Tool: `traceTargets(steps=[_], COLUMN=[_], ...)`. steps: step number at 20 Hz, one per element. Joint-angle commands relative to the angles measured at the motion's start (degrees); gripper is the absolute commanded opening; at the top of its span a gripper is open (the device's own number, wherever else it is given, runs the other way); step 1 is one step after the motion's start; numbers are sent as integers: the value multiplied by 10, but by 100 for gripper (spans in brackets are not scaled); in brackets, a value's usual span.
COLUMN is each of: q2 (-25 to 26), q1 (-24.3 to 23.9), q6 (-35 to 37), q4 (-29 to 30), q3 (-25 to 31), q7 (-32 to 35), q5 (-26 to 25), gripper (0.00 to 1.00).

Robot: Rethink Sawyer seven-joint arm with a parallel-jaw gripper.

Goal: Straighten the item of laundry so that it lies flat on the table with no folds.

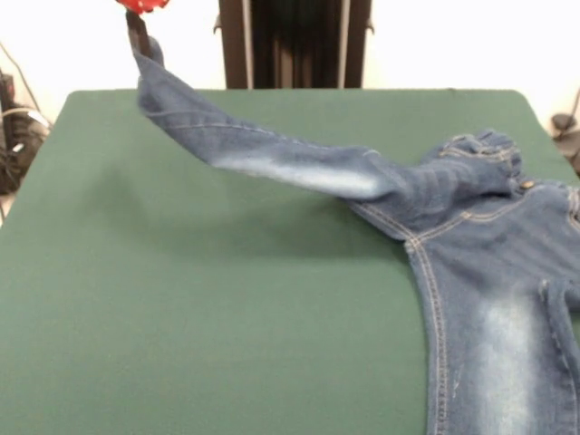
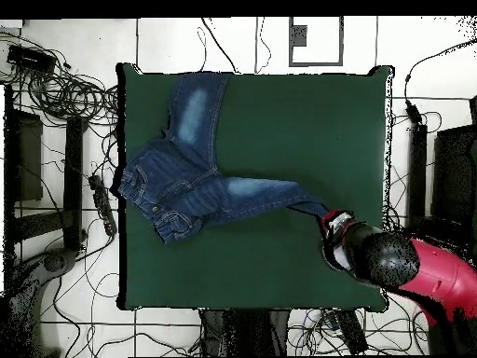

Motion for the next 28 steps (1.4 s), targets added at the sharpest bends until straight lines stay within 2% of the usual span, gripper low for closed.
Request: traceTargets(steps=[1,7,12,16,20,28], q2=[-7,4,81,138,180,219], q1=[-22,-22,-12,1,18,45], q6=[80,126,148,129,142,213], q4=[-16,-99,-182,-239,-295,-394], q3=[118,161,186,195,203,212], q7=[-225,-288,-325,-345,-369,-421], q5=[-29,-74,-107,-129,-137,-133], gripper=[0,0,0,0,0,0])
